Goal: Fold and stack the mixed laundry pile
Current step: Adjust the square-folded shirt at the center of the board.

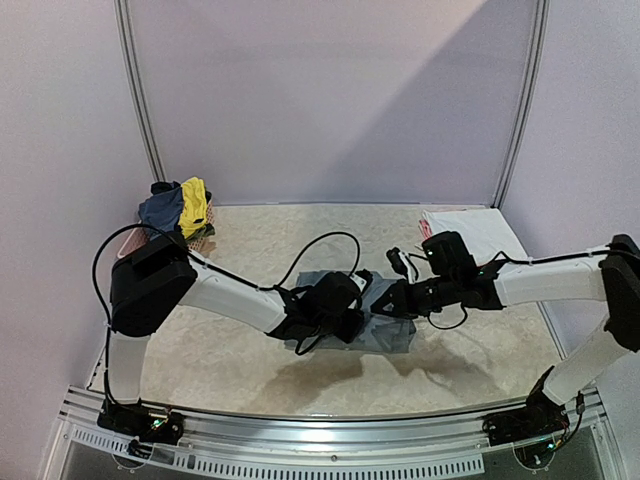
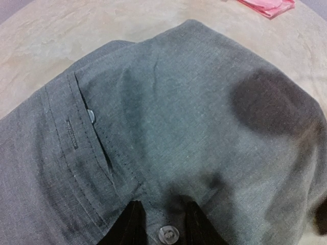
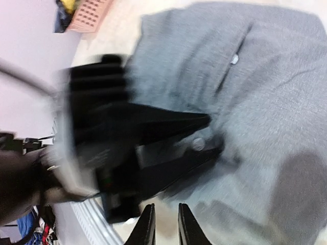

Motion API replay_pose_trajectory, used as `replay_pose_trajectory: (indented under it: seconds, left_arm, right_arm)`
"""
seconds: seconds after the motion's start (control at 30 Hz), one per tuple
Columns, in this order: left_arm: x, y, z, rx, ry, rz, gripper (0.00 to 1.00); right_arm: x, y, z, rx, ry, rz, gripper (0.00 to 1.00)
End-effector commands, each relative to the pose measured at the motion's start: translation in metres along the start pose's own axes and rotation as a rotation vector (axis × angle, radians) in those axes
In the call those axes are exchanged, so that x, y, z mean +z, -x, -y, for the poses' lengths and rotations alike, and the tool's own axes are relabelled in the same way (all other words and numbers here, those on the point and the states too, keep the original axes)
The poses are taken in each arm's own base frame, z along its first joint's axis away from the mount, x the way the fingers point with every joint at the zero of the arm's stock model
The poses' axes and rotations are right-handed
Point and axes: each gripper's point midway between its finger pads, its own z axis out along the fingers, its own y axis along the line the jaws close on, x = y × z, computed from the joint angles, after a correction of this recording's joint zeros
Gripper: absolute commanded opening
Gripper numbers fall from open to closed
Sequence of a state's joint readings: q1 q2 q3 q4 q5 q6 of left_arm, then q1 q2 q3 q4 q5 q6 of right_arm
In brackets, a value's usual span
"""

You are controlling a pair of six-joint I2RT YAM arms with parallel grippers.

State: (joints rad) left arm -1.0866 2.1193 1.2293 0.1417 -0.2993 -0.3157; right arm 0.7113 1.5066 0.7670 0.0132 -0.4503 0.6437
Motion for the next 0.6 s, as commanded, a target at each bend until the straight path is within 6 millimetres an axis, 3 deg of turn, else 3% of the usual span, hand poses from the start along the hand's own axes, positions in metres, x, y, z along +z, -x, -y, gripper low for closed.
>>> replay_pose_trajectory:
  seconds: [0.0,0.1,0.23,0.4,0.57]
  left_arm:
    - [-0.002,-0.023,-0.005,0.013,0.013,-0.072,0.33]
    - [-0.001,-0.026,-0.006,0.016,0.021,-0.08,0.33]
    - [-0.001,-0.029,-0.009,0.021,0.033,-0.087,0.33]
    - [-0.002,-0.031,-0.012,0.022,0.04,-0.085,0.32]
    - [-0.002,-0.036,-0.015,0.033,0.049,-0.091,0.32]
  right_arm:
    - [0.035,-0.019,0.033,0.043,-0.027,-0.107,0.16]
    - [0.049,-0.051,0.059,0.098,-0.037,-0.166,0.16]
    - [0.042,-0.085,0.088,0.149,-0.082,-0.183,0.16]
    - [0.031,-0.098,0.121,0.245,-0.103,-0.142,0.16]
    - [0.024,-0.105,0.12,0.263,-0.091,-0.149,0.16]
